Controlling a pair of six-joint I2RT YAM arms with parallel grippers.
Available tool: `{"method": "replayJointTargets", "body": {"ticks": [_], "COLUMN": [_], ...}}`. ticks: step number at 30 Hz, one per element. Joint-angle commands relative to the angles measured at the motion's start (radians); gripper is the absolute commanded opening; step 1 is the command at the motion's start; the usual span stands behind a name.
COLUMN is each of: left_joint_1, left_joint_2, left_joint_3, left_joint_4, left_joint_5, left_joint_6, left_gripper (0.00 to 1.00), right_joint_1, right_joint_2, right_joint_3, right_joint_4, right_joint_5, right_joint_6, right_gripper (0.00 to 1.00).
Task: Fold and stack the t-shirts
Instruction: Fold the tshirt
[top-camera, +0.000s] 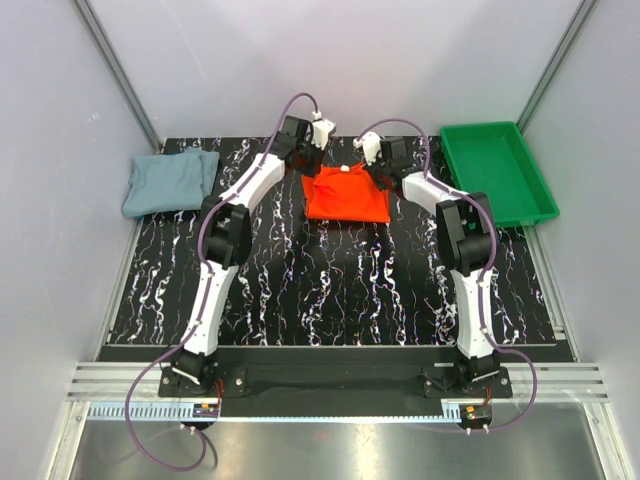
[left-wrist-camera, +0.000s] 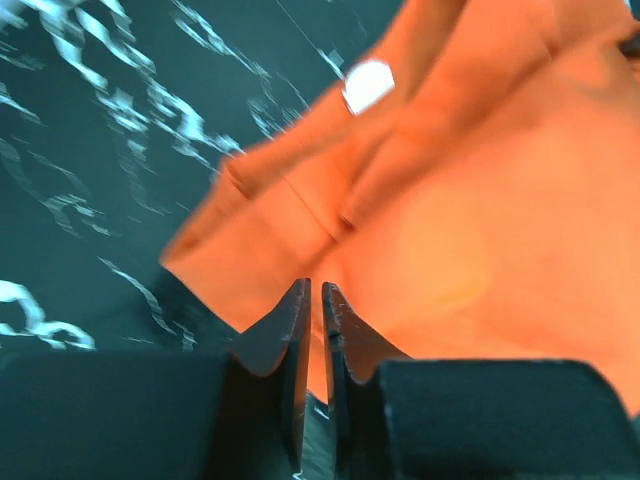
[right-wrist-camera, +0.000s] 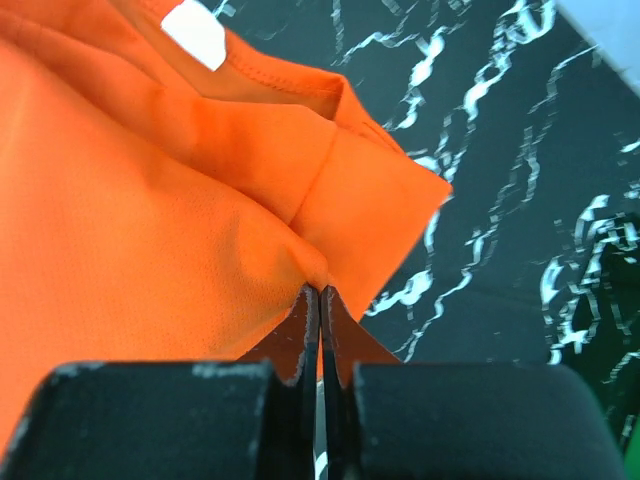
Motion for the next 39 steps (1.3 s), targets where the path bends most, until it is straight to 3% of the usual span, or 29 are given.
{"method": "replayJointTargets", "body": {"ticks": [1, 8, 10, 13, 14, 16, 17, 19, 21, 30, 39], "left_joint_1": [0.009, 0.013, 0.013, 0.009, 0.007, 0.006, 0.006, 0.002, 0.002, 0.004, 0.004], "left_joint_2": [-0.040, -0.016, -0.008, -0.037, -0.049, -0.080, -0.086, -0.095, -0.092, -0.011, 0.033], "left_joint_3": [0.060, 0.069, 0.071, 0.028, 0.017, -0.012, -0.036, -0.061, -0.062, -0.013, 0.011], "left_joint_4": [0.142, 0.216, 0.219, 0.184, 0.170, 0.145, 0.138, 0.125, 0.122, 0.151, 0.147], "left_joint_5": [-0.081, -0.108, -0.137, -0.113, -0.058, -0.030, -0.006, 0.000, -0.001, 0.066, 0.100], "left_joint_6": [-0.004, -0.007, -0.022, -0.051, -0.054, -0.074, -0.082, -0.082, -0.073, -0.122, -0.166], "left_gripper": [0.12, 0.09, 0.18, 0.49, 0.54, 0.60, 0.61, 0.64, 0.64, 0.69, 0.52], "right_joint_1": [-0.013, -0.032, -0.032, -0.032, -0.032, -0.032, -0.032, -0.030, -0.032, -0.029, -0.029], "right_joint_2": [-0.036, 0.059, 0.125, 0.162, 0.165, 0.166, 0.165, 0.153, 0.133, 0.008, -0.074], "right_joint_3": [0.037, 0.175, 0.250, 0.316, 0.321, 0.328, 0.328, 0.327, 0.304, 0.174, 0.150], "right_joint_4": [0.046, 0.037, 0.020, 0.007, 0.007, 0.005, 0.004, -0.004, -0.003, -0.018, -0.061], "right_joint_5": [0.043, 0.021, 0.020, 0.020, 0.018, 0.020, 0.021, 0.029, 0.033, 0.020, -0.017], "right_joint_6": [0.015, 0.018, 0.014, 0.015, 0.015, 0.028, 0.031, 0.049, 0.060, 0.133, 0.169], "right_gripper": [0.00, 0.00, 0.00, 0.00, 0.01, 0.11, 0.29, 0.39, 0.48, 0.54, 0.54]}}
